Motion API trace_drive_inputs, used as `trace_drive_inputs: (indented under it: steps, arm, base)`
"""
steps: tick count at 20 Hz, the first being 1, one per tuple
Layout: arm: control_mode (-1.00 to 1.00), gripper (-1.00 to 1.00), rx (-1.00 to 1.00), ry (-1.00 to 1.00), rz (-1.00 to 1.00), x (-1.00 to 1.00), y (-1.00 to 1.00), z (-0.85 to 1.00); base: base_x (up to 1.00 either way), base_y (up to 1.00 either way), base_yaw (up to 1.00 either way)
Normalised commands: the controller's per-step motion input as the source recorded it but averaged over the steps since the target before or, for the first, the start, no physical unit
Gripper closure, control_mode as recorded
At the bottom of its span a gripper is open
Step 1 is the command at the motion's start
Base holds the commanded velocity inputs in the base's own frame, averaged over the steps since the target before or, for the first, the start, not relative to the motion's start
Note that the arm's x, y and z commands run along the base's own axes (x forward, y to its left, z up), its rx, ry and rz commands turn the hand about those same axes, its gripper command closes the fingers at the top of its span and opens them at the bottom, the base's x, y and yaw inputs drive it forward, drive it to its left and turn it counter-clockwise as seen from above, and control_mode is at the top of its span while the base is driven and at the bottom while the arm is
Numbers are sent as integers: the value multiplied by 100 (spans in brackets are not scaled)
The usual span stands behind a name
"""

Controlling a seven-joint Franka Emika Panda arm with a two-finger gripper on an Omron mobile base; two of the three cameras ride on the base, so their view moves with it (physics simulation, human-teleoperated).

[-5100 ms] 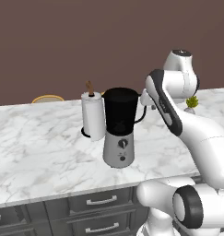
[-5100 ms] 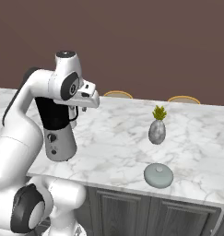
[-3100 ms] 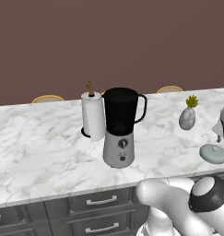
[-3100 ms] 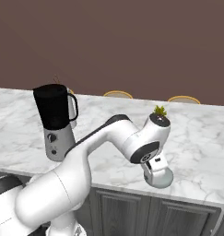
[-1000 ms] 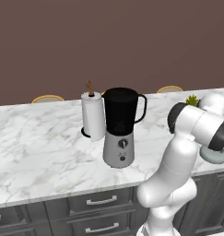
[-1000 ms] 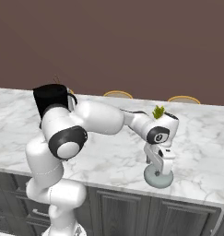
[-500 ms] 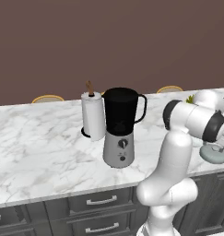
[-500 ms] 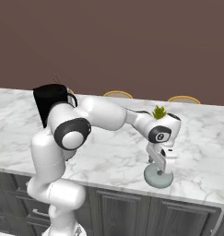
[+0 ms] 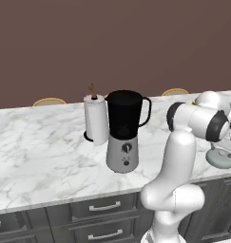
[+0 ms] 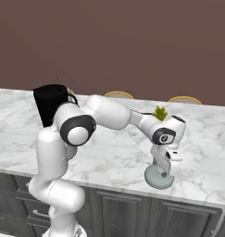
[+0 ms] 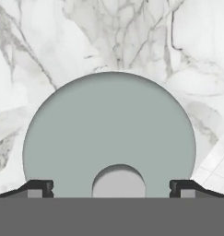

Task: Close the lid blender by securely placing the lid on top.

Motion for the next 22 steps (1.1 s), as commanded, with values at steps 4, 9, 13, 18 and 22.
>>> trace_drive_inputs:
  steps: [4, 9, 13, 18, 22]
  arm:
    - [-100, -100, 0, 0, 0, 4, -3, -12]
    - [-100, -100, 0, 0, 0, 10, 4, -11]
    - [-100, -100, 0, 0, 0, 7, 41, -10]
    - [-100, 100, 0, 0, 0, 0, 46, -8]
    - [-100, 100, 0, -4, 0, 0, 16, -10]
  base:
    - [0, 0, 0]
    - [0, 0, 0]
    - [0, 0, 0]
    - [0, 0, 0]
    - [0, 0, 0]
